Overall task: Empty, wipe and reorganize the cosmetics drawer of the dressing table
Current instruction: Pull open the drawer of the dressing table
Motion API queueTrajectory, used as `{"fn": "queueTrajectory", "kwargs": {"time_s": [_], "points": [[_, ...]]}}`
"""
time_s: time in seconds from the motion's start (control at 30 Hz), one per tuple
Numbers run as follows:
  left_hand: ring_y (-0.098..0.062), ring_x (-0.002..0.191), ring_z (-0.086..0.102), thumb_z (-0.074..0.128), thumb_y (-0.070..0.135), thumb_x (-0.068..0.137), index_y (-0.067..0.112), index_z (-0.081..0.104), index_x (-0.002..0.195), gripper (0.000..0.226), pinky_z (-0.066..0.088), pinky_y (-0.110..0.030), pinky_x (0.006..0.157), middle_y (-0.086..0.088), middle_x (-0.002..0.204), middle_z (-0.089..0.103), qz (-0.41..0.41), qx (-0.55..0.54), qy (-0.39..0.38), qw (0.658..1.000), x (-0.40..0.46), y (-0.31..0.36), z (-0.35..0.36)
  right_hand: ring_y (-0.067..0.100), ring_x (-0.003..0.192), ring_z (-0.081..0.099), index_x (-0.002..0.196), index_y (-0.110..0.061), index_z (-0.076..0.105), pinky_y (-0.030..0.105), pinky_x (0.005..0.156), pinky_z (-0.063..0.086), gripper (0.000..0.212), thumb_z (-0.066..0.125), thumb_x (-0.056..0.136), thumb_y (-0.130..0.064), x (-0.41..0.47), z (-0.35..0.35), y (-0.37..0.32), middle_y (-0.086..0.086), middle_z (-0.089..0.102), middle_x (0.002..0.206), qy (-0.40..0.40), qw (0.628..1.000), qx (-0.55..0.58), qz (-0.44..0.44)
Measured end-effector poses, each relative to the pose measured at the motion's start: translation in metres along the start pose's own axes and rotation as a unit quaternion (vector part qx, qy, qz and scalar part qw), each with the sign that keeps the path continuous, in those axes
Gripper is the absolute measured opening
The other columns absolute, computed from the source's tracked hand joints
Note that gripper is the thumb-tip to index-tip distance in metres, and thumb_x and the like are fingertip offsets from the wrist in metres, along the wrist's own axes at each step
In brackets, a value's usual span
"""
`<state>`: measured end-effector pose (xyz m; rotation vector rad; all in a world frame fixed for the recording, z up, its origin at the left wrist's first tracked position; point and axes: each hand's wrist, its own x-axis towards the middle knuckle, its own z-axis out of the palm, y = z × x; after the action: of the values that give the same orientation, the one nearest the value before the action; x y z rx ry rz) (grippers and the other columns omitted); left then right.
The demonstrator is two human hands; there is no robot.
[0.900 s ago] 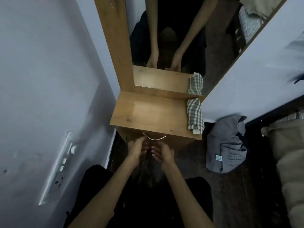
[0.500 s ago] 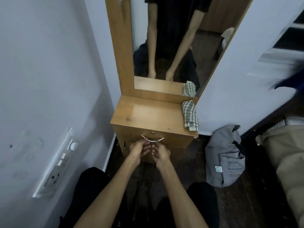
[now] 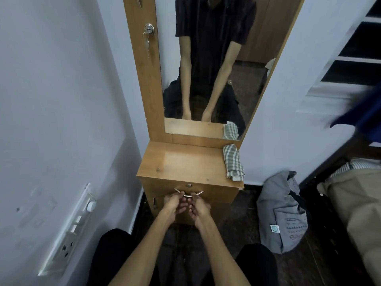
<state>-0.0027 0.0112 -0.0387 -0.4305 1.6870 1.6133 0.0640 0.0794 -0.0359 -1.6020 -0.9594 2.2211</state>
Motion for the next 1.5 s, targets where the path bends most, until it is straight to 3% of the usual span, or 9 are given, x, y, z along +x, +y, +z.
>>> {"fn": "queueTrajectory", "kwargs": {"time_s": [0.27, 0.57, 0.87, 1.17, 1.5], "points": [[-0.009, 0.042, 0.063, 0.062, 0.016, 0.098, 0.007, 0.064, 0.081, 0.019, 0.051, -0.021, 0.041, -0.006, 0.070, 0.066, 0.003, 0.026, 0.002, 1.000, -0.019, -0.012, -0.011, 0.003, 0.033, 0.045, 0.077, -0.008, 0.067, 0.014, 0.035, 0.030, 0.022, 0.066, 0.098, -0.015, -0.013, -0.013, 0.012, -0.003, 0.063, 0.050, -0.008, 0.999, -0.044, -0.010], [-0.010, 0.049, 0.064, 0.062, 0.015, 0.097, 0.010, 0.066, 0.086, 0.013, 0.052, -0.023, 0.047, -0.002, 0.068, 0.066, 0.012, 0.048, -0.007, 0.999, -0.069, -0.050, -0.041, 0.007, 0.047, 0.050, 0.089, -0.008, 0.071, 0.017, 0.039, 0.035, 0.015, 0.069, 0.097, -0.021, -0.058, -0.050, 0.050, 0.000, 0.072, 0.065, -0.030, 0.997, -0.075, -0.004], [-0.016, 0.057, 0.064, 0.061, 0.012, 0.092, 0.009, 0.066, 0.086, 0.008, 0.050, -0.023, 0.048, -0.003, 0.070, 0.065, -0.006, 0.074, -0.013, 0.997, -0.108, -0.084, -0.067, 0.006, 0.047, 0.053, 0.089, -0.012, 0.071, 0.019, 0.045, 0.037, 0.012, 0.070, 0.096, -0.021, -0.098, -0.085, 0.080, -0.002, 0.074, 0.064, -0.040, 0.991, -0.131, 0.003], [-0.018, 0.058, 0.065, 0.063, 0.011, 0.089, 0.007, 0.067, 0.088, 0.007, 0.052, -0.024, 0.050, -0.004, 0.069, 0.066, -0.011, 0.090, -0.015, 0.996, -0.138, -0.111, -0.085, 0.005, 0.045, 0.055, 0.084, -0.013, 0.070, 0.016, 0.041, 0.038, 0.015, 0.069, 0.096, -0.022, -0.123, -0.107, 0.104, -0.002, 0.074, 0.065, -0.050, 0.986, -0.159, 0.016], [-0.015, 0.050, 0.063, 0.059, 0.011, 0.090, 0.007, 0.066, 0.081, 0.012, 0.050, -0.023, 0.047, -0.002, 0.064, 0.066, -0.011, 0.110, -0.022, 0.994, -0.164, -0.134, -0.096, 0.009, 0.054, 0.057, 0.087, -0.012, 0.071, 0.018, 0.046, 0.041, 0.013, 0.068, 0.096, -0.022, -0.143, -0.127, 0.119, 0.001, 0.075, 0.072, -0.052, 0.981, -0.184, 0.039]]}}
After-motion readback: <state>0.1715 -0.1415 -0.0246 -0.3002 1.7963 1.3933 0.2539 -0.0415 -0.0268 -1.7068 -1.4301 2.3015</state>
